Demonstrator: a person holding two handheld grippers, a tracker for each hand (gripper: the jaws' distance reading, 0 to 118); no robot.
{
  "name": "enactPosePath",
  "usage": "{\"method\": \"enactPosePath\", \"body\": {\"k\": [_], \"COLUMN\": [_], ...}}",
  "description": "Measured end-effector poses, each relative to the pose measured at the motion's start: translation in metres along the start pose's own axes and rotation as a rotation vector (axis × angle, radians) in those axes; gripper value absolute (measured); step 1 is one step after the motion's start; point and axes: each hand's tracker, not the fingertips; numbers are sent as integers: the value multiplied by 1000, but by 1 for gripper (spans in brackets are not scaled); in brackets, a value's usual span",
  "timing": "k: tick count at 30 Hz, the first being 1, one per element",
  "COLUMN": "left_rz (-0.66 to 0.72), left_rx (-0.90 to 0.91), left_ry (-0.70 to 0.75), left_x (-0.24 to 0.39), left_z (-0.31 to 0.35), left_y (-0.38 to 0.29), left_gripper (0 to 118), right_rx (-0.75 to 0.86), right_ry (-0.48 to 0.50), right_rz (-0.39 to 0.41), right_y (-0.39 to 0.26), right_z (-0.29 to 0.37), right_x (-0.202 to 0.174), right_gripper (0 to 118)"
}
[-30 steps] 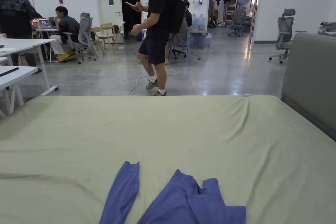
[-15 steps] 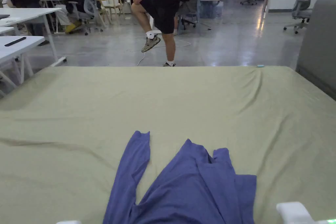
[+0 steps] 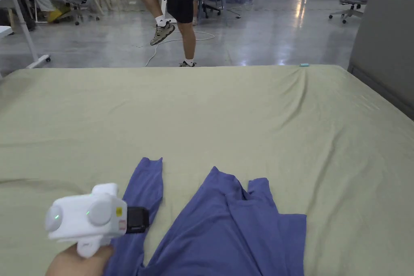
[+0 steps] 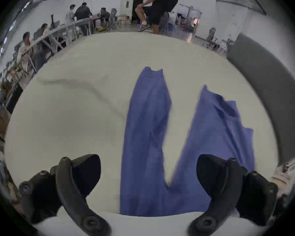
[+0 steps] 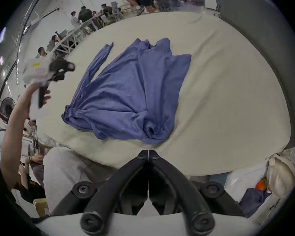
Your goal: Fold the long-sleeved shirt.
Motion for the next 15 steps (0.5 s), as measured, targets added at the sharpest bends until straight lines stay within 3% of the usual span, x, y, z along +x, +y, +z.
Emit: {"method": "enactPosePath", "body": {"k": [3,6,7,8,9,11,12,13,15], "left_rz": [-55,-135,-173,-219,-239,-283,-293,-264,-110], "left_rx": [-102,-255,-208,-147,-136,-85,-69,-65,-53], "left_ry": [58,100,81,110,56,12,-9,-7,-139], "left_x": [13,27,33,36,41,49,50,47,28], "left_z": [-62,-97,-94,-81,-68,-51,-45,-37,-16], "left_y": [25,18,15,15,15,10,9,13,25], "left_gripper": [112,103,91,87,68,5,0,0,0], "right_rx": [-24,-51,-63,-69,-70,-68,-67,-59,-38], "right_ry": [20,15,1,-12,-21,-26,-25,-16,24], "right_rz": [-30,-47,-51,-51,-51,-59,-81,-125,-198], "right_y": [2,3,5,5,8,17,20,26,40], "right_z": [-10,-17,-19,-18,-19,-23,-24,-27,-40], "right_x": [-2,4,6,10,11,15,19,23,32], "right_gripper": [0,0,0,0,0,0,0,22,100]}}
